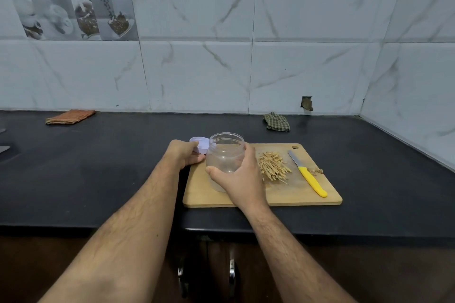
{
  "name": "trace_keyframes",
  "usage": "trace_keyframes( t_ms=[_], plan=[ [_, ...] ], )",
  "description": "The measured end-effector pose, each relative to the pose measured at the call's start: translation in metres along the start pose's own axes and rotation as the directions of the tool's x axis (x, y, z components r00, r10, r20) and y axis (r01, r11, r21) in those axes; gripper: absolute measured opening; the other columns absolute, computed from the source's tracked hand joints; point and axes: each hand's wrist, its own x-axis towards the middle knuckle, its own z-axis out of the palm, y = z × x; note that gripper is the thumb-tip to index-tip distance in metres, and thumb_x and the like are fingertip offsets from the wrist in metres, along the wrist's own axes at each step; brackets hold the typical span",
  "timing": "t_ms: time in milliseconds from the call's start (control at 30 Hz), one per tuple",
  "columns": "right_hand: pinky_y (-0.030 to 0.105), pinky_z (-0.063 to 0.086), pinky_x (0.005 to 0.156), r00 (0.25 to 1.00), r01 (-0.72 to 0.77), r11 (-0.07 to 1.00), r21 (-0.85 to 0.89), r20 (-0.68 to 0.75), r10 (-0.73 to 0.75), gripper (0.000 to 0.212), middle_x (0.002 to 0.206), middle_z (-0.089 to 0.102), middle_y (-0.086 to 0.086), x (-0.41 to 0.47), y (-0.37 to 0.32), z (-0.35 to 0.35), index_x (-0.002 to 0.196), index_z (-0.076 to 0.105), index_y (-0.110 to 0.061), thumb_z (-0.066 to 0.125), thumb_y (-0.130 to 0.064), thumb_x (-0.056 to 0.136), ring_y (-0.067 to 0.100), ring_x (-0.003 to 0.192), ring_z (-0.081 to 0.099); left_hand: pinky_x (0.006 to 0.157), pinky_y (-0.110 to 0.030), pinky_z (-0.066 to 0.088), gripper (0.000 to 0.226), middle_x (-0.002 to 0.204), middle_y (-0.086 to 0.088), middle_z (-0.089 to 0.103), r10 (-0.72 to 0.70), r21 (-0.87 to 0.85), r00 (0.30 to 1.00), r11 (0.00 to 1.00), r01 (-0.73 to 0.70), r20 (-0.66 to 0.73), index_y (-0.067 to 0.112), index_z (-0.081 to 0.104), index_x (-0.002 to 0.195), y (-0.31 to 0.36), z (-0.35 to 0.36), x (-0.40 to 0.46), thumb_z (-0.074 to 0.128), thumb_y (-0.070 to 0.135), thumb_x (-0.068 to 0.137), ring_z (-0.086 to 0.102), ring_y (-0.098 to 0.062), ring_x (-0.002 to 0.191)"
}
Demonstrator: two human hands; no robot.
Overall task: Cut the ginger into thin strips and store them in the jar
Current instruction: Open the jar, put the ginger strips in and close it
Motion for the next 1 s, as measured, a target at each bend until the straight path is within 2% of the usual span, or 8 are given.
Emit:
trace_keyframes(
  t_ms=[167, 367, 533, 633, 700, 767, 867, 1000],
  plan=[
    [0.037, 0.049, 0.096, 1.000, 0.002, 1.000, -0.003, 0.016, -0.002, 0.092, 0.124, 0.053, -0.016, 0.000, -0.001, -0.002, 0.135, 0.035, -0.036, 0.077, -0.061, 0.057, 0.005, 0.115, 0.050, 0.075, -0.032, 0.061, 0.026, 0.079, -0.013, 0.074, 0.048, 0.249, 0.995, 0.968, -0.025, -0.086, -0.005, 0.068, 0.090, -0.001, 0.000, -0.002, 0.065, 0.020, 0.092, 0.074, -0.025, 0.067],
    [0.037, 0.051, 0.093, 1.000, -0.004, 1.000, -0.007, 0.013, 0.004, 0.093, 0.121, 0.057, -0.016, 0.000, -0.003, -0.002, 0.132, 0.038, -0.034, 0.074, -0.065, 0.052, 0.006, 0.111, 0.053, 0.047, -0.021, 0.045, 0.034, 0.064, -0.003, 0.071, 0.223, 0.571, 0.957, 0.817, -0.081, -0.184, 0.006, 0.068, 0.084, 0.001, 0.005, -0.037, 0.055, 0.036, 0.096, 0.064, -0.011, 0.044],
    [0.038, 0.046, 0.102, 0.993, -0.030, 0.999, 0.031, 0.118, 0.026, 0.107, 0.137, 0.051, -0.008, 0.001, -0.005, -0.009, 0.143, 0.033, -0.026, 0.068, -0.076, 0.056, 0.012, 0.124, 0.048, 0.084, -0.035, 0.055, 0.041, 0.081, 0.003, 0.074, 0.485, 0.002, 0.836, 0.865, -0.502, -0.257, 0.021, 0.073, 0.083, -0.032, 0.018, -0.087, 0.044, 0.046, 0.098, 0.071, -0.014, 0.081],
    [0.038, 0.021, 0.120, 0.976, -0.087, 0.990, 0.109, 0.207, 0.063, 0.110, 0.161, 0.027, 0.002, 0.002, -0.010, -0.024, 0.157, 0.017, -0.018, 0.037, -0.090, 0.076, 0.018, 0.146, 0.027, 0.094, -0.037, 0.052, 0.041, 0.097, 0.011, 0.072, 0.540, -0.128, 0.823, 0.816, -0.564, -0.178, 0.031, 0.069, 0.094, -0.049, 0.032, -0.112, 0.042, 0.062, 0.093, 0.066, -0.010, 0.101],
    [0.032, 0.013, 0.119, 0.985, -0.075, 0.990, 0.122, 0.166, 0.054, 0.092, 0.164, 0.019, 0.001, 0.013, -0.013, -0.041, 0.158, 0.017, -0.016, 0.026, -0.076, 0.089, 0.015, 0.149, 0.018, 0.101, -0.031, 0.044, 0.041, 0.119, 0.015, 0.062, 0.585, -0.007, 0.807, 0.809, -0.587, -0.079, 0.029, 0.058, 0.121, -0.051, 0.037, -0.123, 0.054, 0.056, 0.091, 0.056, -0.009, 0.119],
    [0.031, 0.026, 0.113, 0.998, -0.045, 0.999, 0.011, 0.043, 0.044, 0.060, 0.156, 0.036, 0.003, 0.034, -0.010, -0.064, 0.151, 0.036, -0.014, 0.040, -0.050, 0.103, 0.017, 0.142, 0.034, 0.109, -0.029, 0.036, 0.083, 0.135, 0.013, 0.049, 0.566, 0.076, 0.824, 0.822, -0.564, -0.014, 0.023, 0.036, 0.147, -0.049, 0.038, -0.125, 0.074, 0.051, 0.079, 0.045, -0.005, 0.130],
    [0.033, 0.040, 0.101, 0.989, -0.139, 0.953, -0.270, 0.014, 0.148, 0.039, 0.138, 0.056, 0.007, 0.071, -0.001, -0.091, 0.133, 0.056, -0.012, 0.045, -0.009, 0.096, 0.023, 0.125, 0.051, 0.109, -0.031, 0.037, 0.101, 0.138, 0.011, 0.046, 0.537, 0.109, 0.843, 0.837, -0.536, 0.028, 0.027, 0.030, 0.148, -0.048, 0.036, -0.119, 0.088, 0.042, 0.066, 0.043, -0.005, 0.130],
    [0.036, 0.046, 0.099, 0.934, -0.118, 0.818, -0.563, 0.217, 0.284, 0.042, 0.133, 0.059, 0.009, 0.085, 0.002, -0.088, 0.129, 0.059, -0.010, 0.040, 0.001, 0.093, 0.026, 0.122, 0.054, 0.102, -0.030, 0.041, 0.092, 0.136, 0.009, 0.049, 0.519, 0.132, 0.855, 0.846, -0.517, 0.021, 0.031, 0.033, 0.143, -0.050, 0.038, -0.116, 0.086, 0.041, 0.068, 0.047, -0.009, 0.127]
  ],
)
